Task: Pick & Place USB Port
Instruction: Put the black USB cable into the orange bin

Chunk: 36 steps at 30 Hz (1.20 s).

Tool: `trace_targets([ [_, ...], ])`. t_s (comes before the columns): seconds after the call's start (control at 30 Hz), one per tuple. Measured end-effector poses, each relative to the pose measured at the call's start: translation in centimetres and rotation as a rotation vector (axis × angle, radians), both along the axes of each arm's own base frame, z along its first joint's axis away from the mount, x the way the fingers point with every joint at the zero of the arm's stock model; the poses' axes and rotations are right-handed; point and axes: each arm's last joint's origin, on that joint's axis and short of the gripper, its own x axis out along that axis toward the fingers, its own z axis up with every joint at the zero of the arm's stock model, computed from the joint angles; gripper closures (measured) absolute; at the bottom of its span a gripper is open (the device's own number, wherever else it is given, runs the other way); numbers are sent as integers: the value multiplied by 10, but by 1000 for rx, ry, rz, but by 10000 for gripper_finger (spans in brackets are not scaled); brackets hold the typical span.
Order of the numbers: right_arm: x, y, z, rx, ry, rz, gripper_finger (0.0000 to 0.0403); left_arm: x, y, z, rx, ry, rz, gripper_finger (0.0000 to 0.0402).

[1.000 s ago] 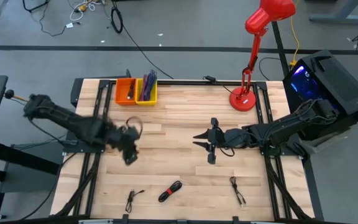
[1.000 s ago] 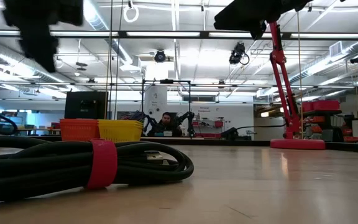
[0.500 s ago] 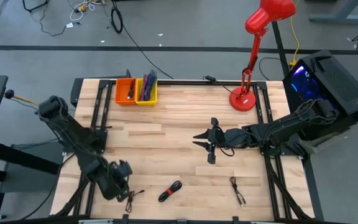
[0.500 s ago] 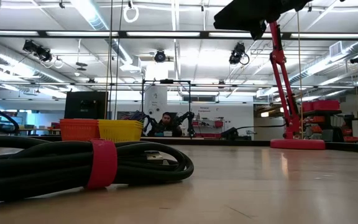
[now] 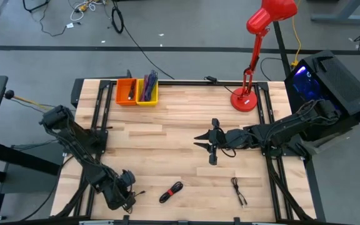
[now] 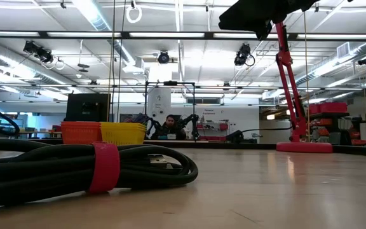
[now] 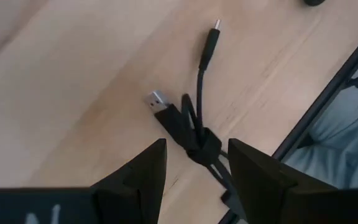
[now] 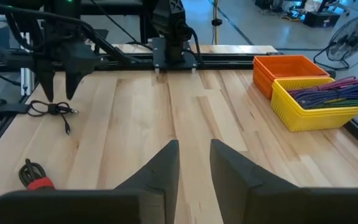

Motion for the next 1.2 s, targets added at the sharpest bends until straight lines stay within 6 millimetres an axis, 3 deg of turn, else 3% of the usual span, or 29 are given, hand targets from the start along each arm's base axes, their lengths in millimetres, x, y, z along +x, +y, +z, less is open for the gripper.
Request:
trace_targets([
  [0.5,0,0,-1,-23,10,8,311,6,-11,-28,-44,129,45,235],
  [0.6,0,0,-1,-24,13,8,311,6,-11,-30,-3,86,51,282],
  [0.7,-1,0,-2,-26,19,8,311,8,-10,-31,25,36,67,360],
  [0.73,-1,0,-2,-27,21,8,311,10,-10,-30,28,13,74,365],
  [0.93,-1,0,-3,-32,40,10,311,17,-4,-30,54,-6,111,365],
  [1.2,-6,-2,-18,-7,77,-5,311,31,22,-18,332,-32,135,365],
])
